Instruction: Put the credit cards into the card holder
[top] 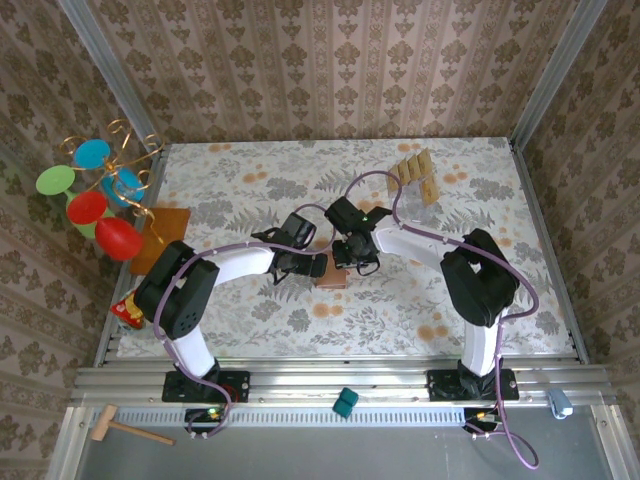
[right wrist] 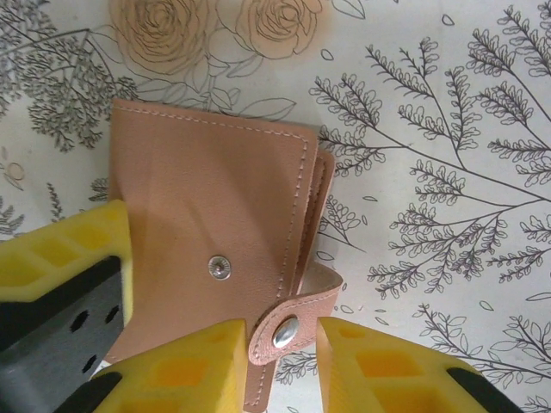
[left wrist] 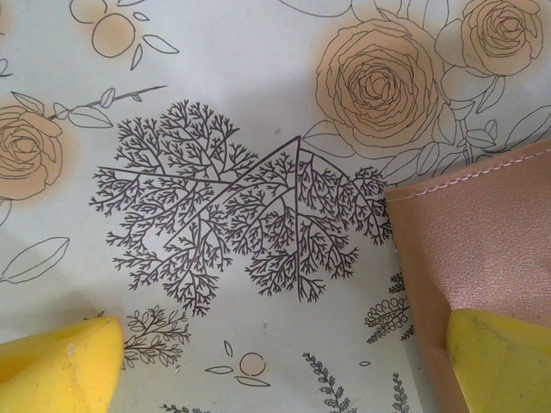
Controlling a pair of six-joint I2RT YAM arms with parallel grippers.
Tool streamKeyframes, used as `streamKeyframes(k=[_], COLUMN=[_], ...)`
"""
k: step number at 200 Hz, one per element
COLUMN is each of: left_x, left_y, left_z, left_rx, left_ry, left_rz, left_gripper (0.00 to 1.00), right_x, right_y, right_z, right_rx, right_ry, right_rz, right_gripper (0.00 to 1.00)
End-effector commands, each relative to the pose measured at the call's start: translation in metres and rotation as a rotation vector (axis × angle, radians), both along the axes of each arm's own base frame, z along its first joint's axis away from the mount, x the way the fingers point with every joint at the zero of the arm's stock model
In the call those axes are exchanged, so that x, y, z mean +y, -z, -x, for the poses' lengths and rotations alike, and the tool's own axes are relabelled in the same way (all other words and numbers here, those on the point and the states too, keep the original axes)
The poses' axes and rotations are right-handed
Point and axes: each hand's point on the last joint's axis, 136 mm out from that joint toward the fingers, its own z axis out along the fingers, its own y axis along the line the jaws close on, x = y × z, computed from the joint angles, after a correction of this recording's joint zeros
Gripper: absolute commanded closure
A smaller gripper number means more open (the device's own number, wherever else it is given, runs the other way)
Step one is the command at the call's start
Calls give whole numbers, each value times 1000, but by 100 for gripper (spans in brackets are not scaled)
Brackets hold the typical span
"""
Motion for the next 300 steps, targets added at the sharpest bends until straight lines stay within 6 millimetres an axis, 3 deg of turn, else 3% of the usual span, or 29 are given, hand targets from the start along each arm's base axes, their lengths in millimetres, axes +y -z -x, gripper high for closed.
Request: streamKeyframes(k=[1, 59, 146, 176, 187, 191, 223, 260, 300], left_x=[2, 3, 3, 3, 3, 3, 3, 3, 3], left_y=[32, 33, 34, 33, 33, 33, 33, 33, 33], left_z=[23, 23, 24, 24, 23, 24, 23, 23, 23], left_rx=[102, 106, 105, 104, 103, 104, 103, 102, 101], left_ry=[25, 26, 26, 27, 26, 28, 26, 27, 27], left_rz=[-34, -36, -36, -35, -34, -36, -34, -34, -32], left_gripper=[4, 4, 4, 4, 4, 4, 4, 4, 4], right_x=[-3, 0, -2, -2, -2, -3, -3, -3, -6], right_y=[-1, 0, 5, 1, -1, -1, 1, 4, 5], right_z=[-5, -7, -4, -3, -3, -3, -3, -2, 1], right_rx=[-13, -17, -4, -12, -13, -15, -14, -9, -4], right_ry=[-13, -18, -22, -22, -20, -18, -18, -18, -19], right_rz=[41, 38, 43, 30, 30, 32, 33, 37, 43], right_gripper=[73, 76, 100, 100, 78, 75, 77, 82, 99])
